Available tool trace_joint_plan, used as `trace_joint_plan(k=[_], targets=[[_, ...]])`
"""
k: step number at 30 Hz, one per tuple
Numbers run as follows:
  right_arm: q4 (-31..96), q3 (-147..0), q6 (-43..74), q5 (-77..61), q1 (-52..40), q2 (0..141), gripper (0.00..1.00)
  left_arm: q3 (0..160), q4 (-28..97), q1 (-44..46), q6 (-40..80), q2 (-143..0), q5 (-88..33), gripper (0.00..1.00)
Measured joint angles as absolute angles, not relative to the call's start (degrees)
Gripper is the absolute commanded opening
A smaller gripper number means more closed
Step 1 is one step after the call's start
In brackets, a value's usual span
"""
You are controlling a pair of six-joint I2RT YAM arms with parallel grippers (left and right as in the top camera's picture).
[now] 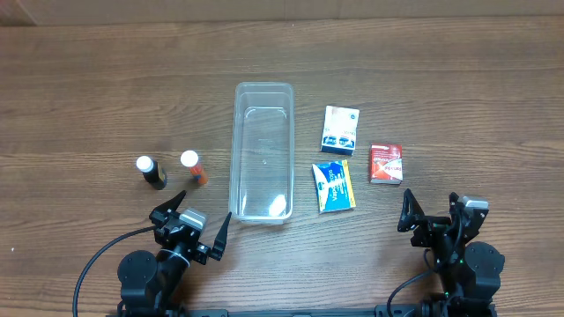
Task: Pack container
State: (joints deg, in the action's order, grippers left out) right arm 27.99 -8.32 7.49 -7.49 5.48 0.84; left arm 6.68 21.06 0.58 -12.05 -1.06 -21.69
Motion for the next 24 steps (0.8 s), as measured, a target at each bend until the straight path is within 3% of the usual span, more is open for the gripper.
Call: trace_joint_plan(k=[13, 19, 24], targets=[[23.9, -8.1, 7.7, -10.5, 5.5, 0.8, 1.00, 6.7, 21.1, 0.6, -12.1, -1.1, -21.7, 1.00], [15.5, -10.1, 14.7, -19.2, 5.5, 1.7, 1.00, 6.7, 21.1, 0.6, -12.1, -1.1, -21.7, 1.00], [31.9, -29.0, 15.9, -20.6, 5.5, 18.1, 1.00, 6.7, 21.0, 0.6, -12.1, -1.1, -21.7, 1.00]])
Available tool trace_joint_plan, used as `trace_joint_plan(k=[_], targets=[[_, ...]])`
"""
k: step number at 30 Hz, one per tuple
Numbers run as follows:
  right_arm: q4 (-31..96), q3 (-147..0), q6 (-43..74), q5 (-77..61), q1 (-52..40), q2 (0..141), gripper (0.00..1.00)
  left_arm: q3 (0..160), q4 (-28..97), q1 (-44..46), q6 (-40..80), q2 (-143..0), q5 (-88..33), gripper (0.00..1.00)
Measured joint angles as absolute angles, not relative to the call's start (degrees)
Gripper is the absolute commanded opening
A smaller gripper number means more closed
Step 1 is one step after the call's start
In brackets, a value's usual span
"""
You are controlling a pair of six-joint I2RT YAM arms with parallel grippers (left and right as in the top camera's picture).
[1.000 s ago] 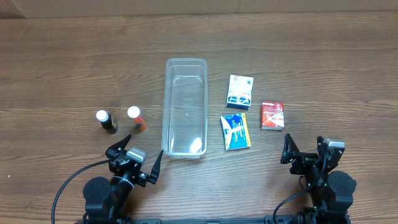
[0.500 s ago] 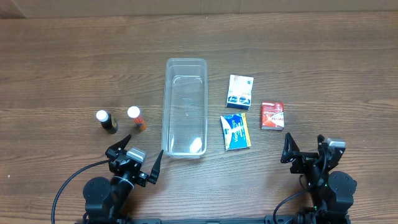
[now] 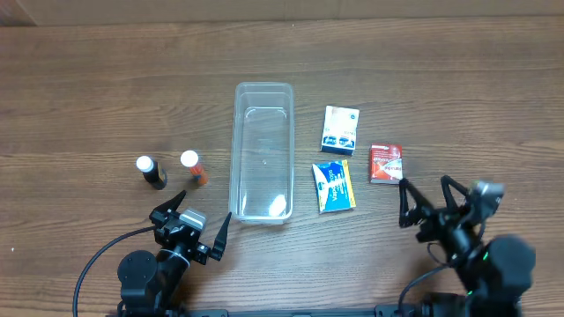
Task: Pack container
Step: 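Reach the right gripper to the white Hansaplast box and grasp it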
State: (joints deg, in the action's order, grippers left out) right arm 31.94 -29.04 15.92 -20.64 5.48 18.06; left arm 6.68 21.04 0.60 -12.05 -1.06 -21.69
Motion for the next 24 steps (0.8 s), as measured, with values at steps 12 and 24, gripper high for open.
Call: trace_joint_plan(k=[12, 24], targets=[[54.0, -82.2, 15.0, -31.6, 1.4, 74.2, 1.00, 6.7, 21.1, 0.6, -12.1, -1.0, -21.7, 1.00], [52.4, -85.4, 25.2, -4.8, -18.4, 107.7, 1.00, 6.7, 21.1, 0.6, -12.1, -1.0, -21.7, 1.00]])
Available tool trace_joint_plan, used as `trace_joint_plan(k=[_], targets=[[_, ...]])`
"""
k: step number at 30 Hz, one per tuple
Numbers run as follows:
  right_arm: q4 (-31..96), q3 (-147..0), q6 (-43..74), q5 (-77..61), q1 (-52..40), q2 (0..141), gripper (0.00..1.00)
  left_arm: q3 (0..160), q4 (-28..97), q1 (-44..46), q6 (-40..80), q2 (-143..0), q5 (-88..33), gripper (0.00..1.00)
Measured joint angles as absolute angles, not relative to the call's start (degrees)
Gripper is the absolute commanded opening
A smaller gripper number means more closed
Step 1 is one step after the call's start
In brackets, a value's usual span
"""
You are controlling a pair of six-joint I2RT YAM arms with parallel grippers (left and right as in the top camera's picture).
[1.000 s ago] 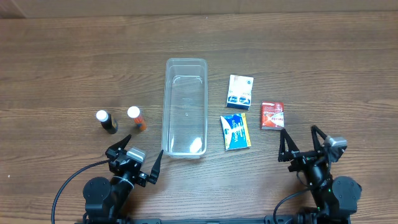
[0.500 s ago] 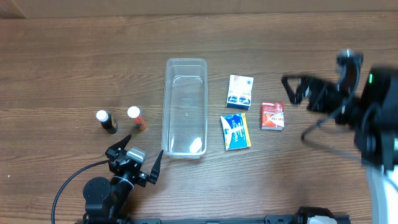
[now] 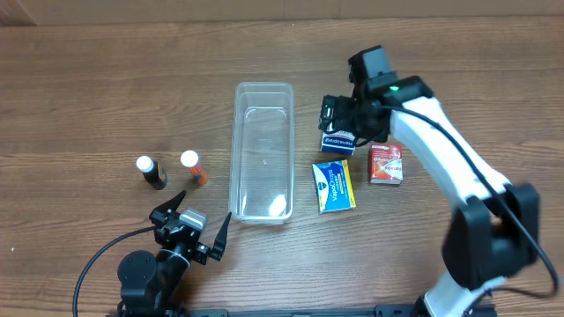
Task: Pack container
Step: 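Reach the right gripper to the white Hansaplast box and grasp it, then carry the Hansaplast box into the container and release it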
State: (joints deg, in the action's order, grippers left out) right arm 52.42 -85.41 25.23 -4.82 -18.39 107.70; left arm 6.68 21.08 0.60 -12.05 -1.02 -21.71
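A clear plastic container (image 3: 263,151) lies lengthwise in the middle of the table with nothing in it. To its right are a white and blue box (image 3: 337,142), a blue and yellow box (image 3: 334,186) and a red box (image 3: 385,164). On its left stand a black bottle (image 3: 151,173) and an orange bottle (image 3: 194,167), both white-capped. My right gripper (image 3: 340,116) hangs over the far end of the white and blue box, its fingers open on either side of it. My left gripper (image 3: 196,220) rests open near the front edge.
The white right arm (image 3: 445,150) stretches diagonally from the front right over the table, passing just beside the red box. The wooden table (image 3: 106,79) reaches back to a far edge.
My right arm has moved from the front right edge out to the white and blue box, with its open gripper now over the box's far end. The left arm and all objects stayed put.
Both grippers first rested open at the front edge, all items lying beside the empty container. Then the right gripper had lifted a little at its resting place. Now it is over the white and blue box, still open.
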Motion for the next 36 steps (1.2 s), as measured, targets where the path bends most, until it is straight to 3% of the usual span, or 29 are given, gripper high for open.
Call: trace_joint_plan(k=[10, 13, 16, 18, 22, 27, 33, 36], targets=[[48.1, -85.4, 28.1, -1.3, -19.4, 117.7, 0.99, 6.7, 21.1, 0.6, -12.1, -1.0, -21.7, 1.00], [47.3, -85.4, 29.1, -0.6, -19.6, 119.1, 0.83, 6.7, 21.1, 0.6, -12.1, -1.0, -21.7, 1.00], [47.2, -85.5, 29.5, 0.3, -19.6, 119.6, 0.77, 6.7, 21.1, 0.6, -12.1, -1.0, -21.7, 1.00], [48.5, -86.4, 29.8, 0.9, -19.6, 119.7, 0.67, 6.7, 21.1, 0.6, -12.1, -1.0, -21.7, 1.00], [55.8, -91.1, 29.9, 2.7, -19.6, 119.7, 0.67, 6.7, 21.0, 0.6, -12.1, -1.0, -21.7, 1.00], [72.4, -109.1, 29.0, 4.7, -22.0, 118.1, 0.67, 6.7, 21.0, 0.6, -12.1, -1.0, -21.7, 1.00], [73.1, -115.6, 29.0, 5.0, -31.2, 110.9, 0.67, 6.7, 21.0, 0.6, -12.1, -1.0, -21.7, 1.00], [67.4, -113.6, 31.1, 4.5, -37.2, 110.4, 0.67, 6.7, 21.1, 0.6, -12.1, -1.0, -21.7, 1.00]])
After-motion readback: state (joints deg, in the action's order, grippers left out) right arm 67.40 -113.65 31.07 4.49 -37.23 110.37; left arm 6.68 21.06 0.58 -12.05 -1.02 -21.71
